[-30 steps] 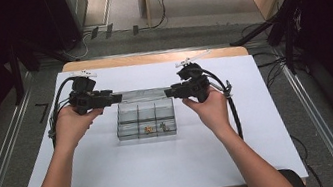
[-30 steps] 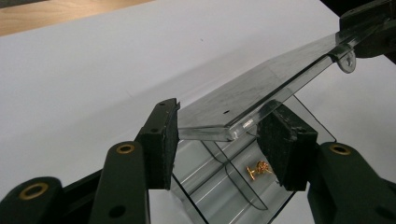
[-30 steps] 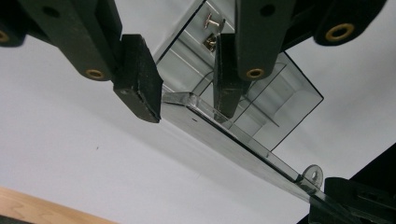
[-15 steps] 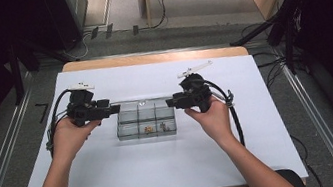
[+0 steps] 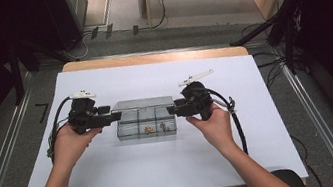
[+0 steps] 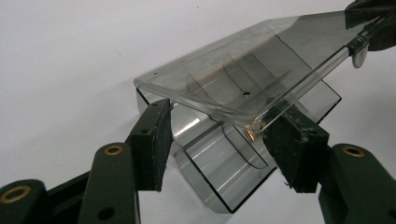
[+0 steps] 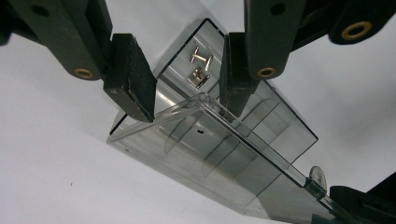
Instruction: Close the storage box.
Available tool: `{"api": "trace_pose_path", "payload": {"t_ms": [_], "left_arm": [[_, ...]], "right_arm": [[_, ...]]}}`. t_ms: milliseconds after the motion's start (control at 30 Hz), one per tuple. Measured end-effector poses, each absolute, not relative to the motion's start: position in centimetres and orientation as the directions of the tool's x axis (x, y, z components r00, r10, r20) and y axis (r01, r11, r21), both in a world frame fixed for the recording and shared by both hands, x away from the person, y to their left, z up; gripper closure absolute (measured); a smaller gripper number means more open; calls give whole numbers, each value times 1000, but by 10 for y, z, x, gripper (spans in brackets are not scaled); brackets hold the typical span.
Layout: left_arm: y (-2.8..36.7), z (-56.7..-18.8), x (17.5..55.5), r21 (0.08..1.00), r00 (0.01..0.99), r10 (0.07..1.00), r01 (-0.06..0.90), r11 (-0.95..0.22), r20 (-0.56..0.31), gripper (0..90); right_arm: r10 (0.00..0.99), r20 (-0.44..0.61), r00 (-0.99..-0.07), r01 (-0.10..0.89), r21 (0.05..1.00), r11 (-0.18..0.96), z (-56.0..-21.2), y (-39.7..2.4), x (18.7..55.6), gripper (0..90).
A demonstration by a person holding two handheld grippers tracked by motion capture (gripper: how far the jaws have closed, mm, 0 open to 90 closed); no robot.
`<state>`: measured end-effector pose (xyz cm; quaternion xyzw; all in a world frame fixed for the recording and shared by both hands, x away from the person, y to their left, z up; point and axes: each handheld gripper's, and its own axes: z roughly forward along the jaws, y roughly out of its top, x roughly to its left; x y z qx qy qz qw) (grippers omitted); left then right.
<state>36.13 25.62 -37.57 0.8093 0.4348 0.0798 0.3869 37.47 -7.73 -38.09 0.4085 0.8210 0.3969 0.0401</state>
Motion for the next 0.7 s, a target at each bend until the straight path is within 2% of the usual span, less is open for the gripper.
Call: {"api": "trace_pose_path", "payload": {"t_ms": [700], "left_arm": [[257, -395, 348, 706, 646, 732, 622, -339, -218, 406]], "right_arm": [[687, 252, -682, 616, 705, 353, -402, -79, 358, 553]]}}
